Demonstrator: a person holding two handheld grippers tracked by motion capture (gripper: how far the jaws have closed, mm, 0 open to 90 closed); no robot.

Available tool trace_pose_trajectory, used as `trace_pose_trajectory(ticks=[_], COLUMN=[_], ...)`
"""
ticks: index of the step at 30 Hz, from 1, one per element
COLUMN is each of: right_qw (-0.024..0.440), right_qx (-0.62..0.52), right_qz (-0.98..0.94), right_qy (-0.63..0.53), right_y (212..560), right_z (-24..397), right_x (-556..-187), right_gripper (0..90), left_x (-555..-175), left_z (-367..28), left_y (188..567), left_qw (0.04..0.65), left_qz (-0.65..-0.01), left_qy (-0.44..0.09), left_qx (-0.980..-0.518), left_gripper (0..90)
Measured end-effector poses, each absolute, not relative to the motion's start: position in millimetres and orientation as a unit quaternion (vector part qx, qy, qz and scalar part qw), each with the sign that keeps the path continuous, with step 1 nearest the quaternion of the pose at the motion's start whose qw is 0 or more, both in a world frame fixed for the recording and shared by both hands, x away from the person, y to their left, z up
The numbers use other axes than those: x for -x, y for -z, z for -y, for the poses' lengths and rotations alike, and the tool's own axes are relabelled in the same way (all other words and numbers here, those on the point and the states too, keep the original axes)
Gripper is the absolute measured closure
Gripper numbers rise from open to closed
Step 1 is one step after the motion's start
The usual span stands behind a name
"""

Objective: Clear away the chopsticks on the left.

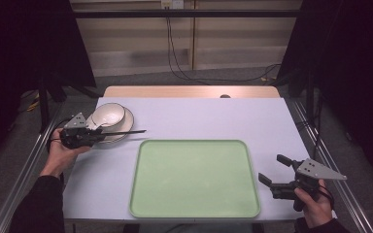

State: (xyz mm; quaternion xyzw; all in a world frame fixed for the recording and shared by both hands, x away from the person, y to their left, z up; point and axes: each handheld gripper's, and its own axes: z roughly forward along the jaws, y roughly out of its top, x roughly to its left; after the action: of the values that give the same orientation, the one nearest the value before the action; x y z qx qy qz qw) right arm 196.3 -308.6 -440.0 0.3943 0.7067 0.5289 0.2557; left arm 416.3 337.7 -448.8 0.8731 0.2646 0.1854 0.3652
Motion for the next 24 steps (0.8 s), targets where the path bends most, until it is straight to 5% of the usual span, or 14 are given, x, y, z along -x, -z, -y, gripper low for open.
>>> trace_pose_trajectory(ticks=[24], right_qw=[0.25], right_qx=[-0.397], right_qz=[-0.711], right_qy=[-0.525], right_y=[440.7], right_z=[307.5], right_x=[-196.4], right_gripper=[4.7], left_x=[-424.6], left_z=[-326.4], left_y=[448.0], left_qw=[0.344], left_qz=[-0.236], left_qy=[-0.136], left_qx=[-0.898], left_gripper=[80.7])
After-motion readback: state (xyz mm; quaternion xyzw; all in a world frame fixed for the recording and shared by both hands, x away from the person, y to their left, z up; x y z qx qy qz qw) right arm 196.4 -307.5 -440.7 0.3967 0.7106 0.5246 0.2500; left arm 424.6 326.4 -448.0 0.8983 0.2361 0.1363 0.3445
